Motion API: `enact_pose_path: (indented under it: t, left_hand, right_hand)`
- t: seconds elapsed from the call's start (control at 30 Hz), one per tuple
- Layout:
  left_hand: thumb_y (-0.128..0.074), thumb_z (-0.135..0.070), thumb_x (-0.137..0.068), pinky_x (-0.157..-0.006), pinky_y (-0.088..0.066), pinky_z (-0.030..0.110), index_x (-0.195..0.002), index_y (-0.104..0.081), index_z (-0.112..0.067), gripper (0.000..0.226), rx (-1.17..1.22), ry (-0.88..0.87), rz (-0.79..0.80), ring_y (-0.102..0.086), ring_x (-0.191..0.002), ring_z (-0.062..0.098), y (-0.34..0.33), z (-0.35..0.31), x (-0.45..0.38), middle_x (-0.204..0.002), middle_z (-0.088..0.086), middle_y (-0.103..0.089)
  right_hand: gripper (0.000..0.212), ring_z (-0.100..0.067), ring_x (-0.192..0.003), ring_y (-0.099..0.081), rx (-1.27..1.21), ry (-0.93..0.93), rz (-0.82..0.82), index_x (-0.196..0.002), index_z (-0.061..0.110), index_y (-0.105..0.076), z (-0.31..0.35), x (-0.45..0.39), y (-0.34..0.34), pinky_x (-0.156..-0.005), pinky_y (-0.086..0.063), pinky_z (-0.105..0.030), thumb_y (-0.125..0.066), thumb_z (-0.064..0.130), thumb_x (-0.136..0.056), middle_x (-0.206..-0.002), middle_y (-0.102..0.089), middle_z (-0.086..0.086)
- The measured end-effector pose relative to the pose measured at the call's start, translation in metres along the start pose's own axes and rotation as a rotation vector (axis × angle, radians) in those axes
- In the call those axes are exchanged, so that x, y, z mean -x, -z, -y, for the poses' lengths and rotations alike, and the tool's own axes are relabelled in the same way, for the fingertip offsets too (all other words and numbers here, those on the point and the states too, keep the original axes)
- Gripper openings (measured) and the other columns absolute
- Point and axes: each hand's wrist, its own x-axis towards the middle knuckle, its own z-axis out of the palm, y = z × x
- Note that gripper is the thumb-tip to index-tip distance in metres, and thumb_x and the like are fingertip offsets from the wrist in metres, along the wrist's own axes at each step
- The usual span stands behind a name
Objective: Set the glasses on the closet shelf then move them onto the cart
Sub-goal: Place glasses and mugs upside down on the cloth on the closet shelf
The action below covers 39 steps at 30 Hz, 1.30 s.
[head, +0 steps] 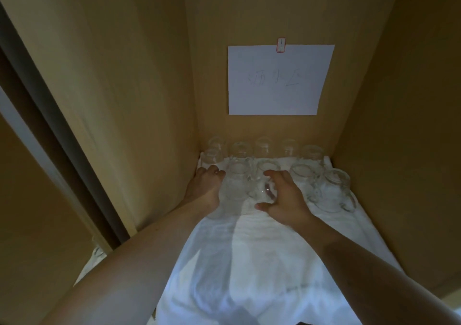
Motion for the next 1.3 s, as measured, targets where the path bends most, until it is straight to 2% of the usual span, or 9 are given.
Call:
enact_pose_path:
  t: [0.13, 0.43, 0.57, 0.77, 0.93, 1.07, 1.17, 1.3]
  left_hand:
    - [-0.054, 0.008, -0.080, -0.091, -0.053, 0.037, -0.148, -0.047, -0.020, 0.073, 0.030, 0.003, 0.006, -0.047, -0.124, 0.029, 0.002, 0.005, -0.002, -0.145, 0.003, -0.046]
    - [-0.058, 0.000, -0.082, -0.085, -0.051, 0.033, -0.146, -0.049, -0.022, 0.068, 0.040, 0.018, -0.039, -0.051, -0.119, 0.026, -0.003, 0.004, -0.007, -0.141, 0.001, -0.051]
    - [-0.057, 0.001, -0.084, -0.093, -0.050, 0.033, -0.149, -0.046, -0.021, 0.070, 0.072, 0.012, -0.076, -0.048, -0.127, 0.026, -0.006, 0.004, -0.010, -0.147, 0.001, -0.048]
    - [-0.060, -0.001, -0.089, -0.114, -0.035, 0.030, -0.157, -0.033, -0.023, 0.077, 0.112, 0.042, -0.075, -0.025, -0.149, 0.022, -0.012, 0.005, -0.012, -0.165, 0.001, -0.026]
    - [-0.070, -0.011, -0.087, -0.116, -0.033, 0.032, -0.158, -0.029, -0.023, 0.083, 0.045, 0.064, -0.077, -0.024, -0.150, 0.027, -0.012, 0.003, -0.009, -0.166, 0.005, -0.022]
    - [-0.077, -0.025, -0.083, -0.118, -0.032, 0.042, -0.159, -0.022, -0.027, 0.094, 0.019, 0.132, -0.076, -0.018, -0.152, 0.031, -0.012, 0.000, -0.003, -0.166, 0.005, -0.019]
    - [-0.076, -0.030, -0.083, -0.120, -0.028, 0.041, -0.161, -0.018, -0.027, 0.097, 0.053, 0.169, -0.092, -0.017, -0.152, 0.030, -0.007, -0.003, 0.002, -0.166, 0.004, -0.020]
    - [-0.076, -0.031, -0.084, -0.123, -0.024, 0.040, -0.160, -0.022, -0.025, 0.094, 0.054, 0.180, -0.148, -0.018, -0.152, 0.031, 0.003, -0.007, 0.009, -0.165, 0.006, -0.023]
  right_hand:
    - [0.087, -0.024, -0.130, -0.049, 0.160, 0.072, 0.098, -0.149, 0.025, -0.044, 0.014, -0.016, -0.010, -0.108, -0.044, -0.036, -0.088, 0.035, -0.074, -0.147, -0.043, -0.001]
    - [0.084, -0.031, -0.125, -0.050, 0.283, 0.121, 0.173, -0.152, 0.027, -0.039, 0.039, -0.043, -0.037, -0.105, -0.043, -0.035, -0.082, 0.036, -0.081, -0.146, -0.043, -0.004]
    - [0.085, -0.031, -0.125, -0.048, 0.282, 0.106, 0.184, -0.153, 0.028, -0.038, 0.038, -0.044, -0.037, -0.106, -0.041, -0.035, -0.082, 0.038, -0.080, -0.147, -0.041, -0.003]
    - [0.087, -0.030, -0.127, -0.047, 0.244, 0.107, 0.196, -0.153, 0.028, -0.039, 0.035, -0.044, -0.037, -0.106, -0.042, -0.035, -0.083, 0.038, -0.079, -0.147, -0.042, -0.003]
    - [0.085, -0.032, -0.128, -0.043, 0.256, 0.117, 0.211, -0.154, 0.028, -0.035, 0.034, -0.042, -0.032, -0.106, -0.042, -0.037, -0.080, 0.039, -0.083, -0.150, -0.038, -0.004]
    - [0.083, -0.032, -0.126, -0.044, 0.246, 0.128, 0.215, -0.154, 0.029, -0.034, 0.035, -0.040, -0.033, -0.103, -0.045, -0.038, -0.079, 0.038, -0.084, -0.149, -0.037, -0.004]
    - [0.083, -0.032, -0.126, -0.043, 0.252, 0.142, 0.217, -0.154, 0.028, -0.033, 0.033, -0.039, -0.034, -0.101, -0.047, -0.038, -0.077, 0.038, -0.086, -0.149, -0.036, -0.004]
    - [0.084, -0.032, -0.129, -0.038, 0.268, 0.153, 0.230, -0.157, 0.028, -0.026, 0.033, -0.037, -0.033, -0.103, -0.045, -0.038, -0.073, 0.041, -0.088, -0.153, -0.031, -0.004]
